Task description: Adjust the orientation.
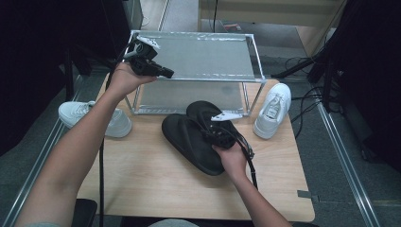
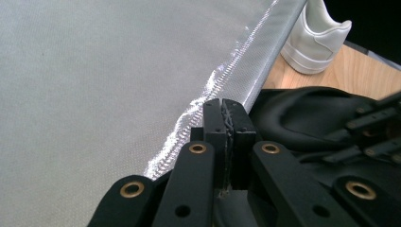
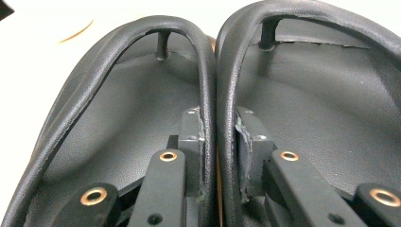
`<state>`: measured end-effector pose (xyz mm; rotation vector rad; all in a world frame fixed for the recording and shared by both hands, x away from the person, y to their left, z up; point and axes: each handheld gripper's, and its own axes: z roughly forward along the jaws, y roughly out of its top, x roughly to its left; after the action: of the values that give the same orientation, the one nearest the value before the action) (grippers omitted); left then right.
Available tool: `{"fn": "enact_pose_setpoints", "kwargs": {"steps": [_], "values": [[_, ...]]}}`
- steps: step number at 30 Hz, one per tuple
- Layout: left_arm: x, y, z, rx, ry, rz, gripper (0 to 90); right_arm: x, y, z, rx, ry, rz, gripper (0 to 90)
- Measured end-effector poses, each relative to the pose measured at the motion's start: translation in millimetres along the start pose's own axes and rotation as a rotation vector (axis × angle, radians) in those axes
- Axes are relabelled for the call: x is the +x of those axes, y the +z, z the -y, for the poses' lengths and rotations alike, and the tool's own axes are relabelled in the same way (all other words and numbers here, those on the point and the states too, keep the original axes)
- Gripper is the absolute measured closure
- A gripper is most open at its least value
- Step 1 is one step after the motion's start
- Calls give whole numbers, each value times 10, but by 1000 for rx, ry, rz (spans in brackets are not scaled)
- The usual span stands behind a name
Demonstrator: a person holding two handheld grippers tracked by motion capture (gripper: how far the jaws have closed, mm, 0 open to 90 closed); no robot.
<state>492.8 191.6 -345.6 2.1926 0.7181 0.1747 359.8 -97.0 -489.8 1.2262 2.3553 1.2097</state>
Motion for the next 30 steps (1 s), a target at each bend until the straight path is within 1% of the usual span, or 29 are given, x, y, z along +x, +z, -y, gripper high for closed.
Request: {"fn": "enact_pose_setpoints", "kwargs": {"steps": [1, 3, 5, 6, 9, 11, 12, 13, 15, 18, 19, 20, 24, 25, 27, 29, 30], "values": [[-5, 0, -5, 3, 4, -4, 898, -22, 49, -39, 0, 9, 3, 758], [-4, -2, -10, 10, 20, -5, 898, -57, 125, -96, -8, 10, 8, 758], [0, 0, -15, 13, 22, -4, 898, -81, 187, -148, -9, 11, 23, 758], [4, 3, -18, 19, 26, -12, 898, -87, 221, -175, -12, 14, 34, 758], [13, 34, -21, 29, 16, -28, 899, -138, 328, -256, -19, 17, 51, 758], [17, 57, -17, 27, 16, -20, 900, -185, 388, -288, -25, 26, 52, 758], [24, 61, -18, 25, 13, -15, 900, -223, 440, -301, -39, 30, 59, 758], [30, 66, -20, 25, 13, -18, 900, -244, 472, -305, -43, 34, 64, 758], [30, 76, -27, 25, 10, -20, 900, -299, 561, -312, -40, 52, 84, 757], [29, 80, -35, 30, 19, -25, 900, -364, 640, -347, -51, 80, 95, 757], [27, 84, -42, 35, 23, -29, 900, -381, 662, -369, -55, 89, 107, 758], [26, 88, -42, 36, 28, -32, 900, -393, 676, -382, -59, 88, 113, 758], [22, 91, -42, 35, 31, -36, 900, -418, 758, -461, -70, 88, 175, 758], [20, 95, -43, 35, 30, -38, 900, -417, 774, -472, -73, 91, 181, 757], [21, 100, -45, 36, 31, -40, 900, -417, 827, -505, -74, 100, 178, 751], [23, 102, -45, 36, 26, -40, 900, -426, 899, -536, -80, 109, 157, 743], [22, 102, -44, 35, 26, -40, 900, -426, 920, -556, -76, 114, 158, 741]]}}
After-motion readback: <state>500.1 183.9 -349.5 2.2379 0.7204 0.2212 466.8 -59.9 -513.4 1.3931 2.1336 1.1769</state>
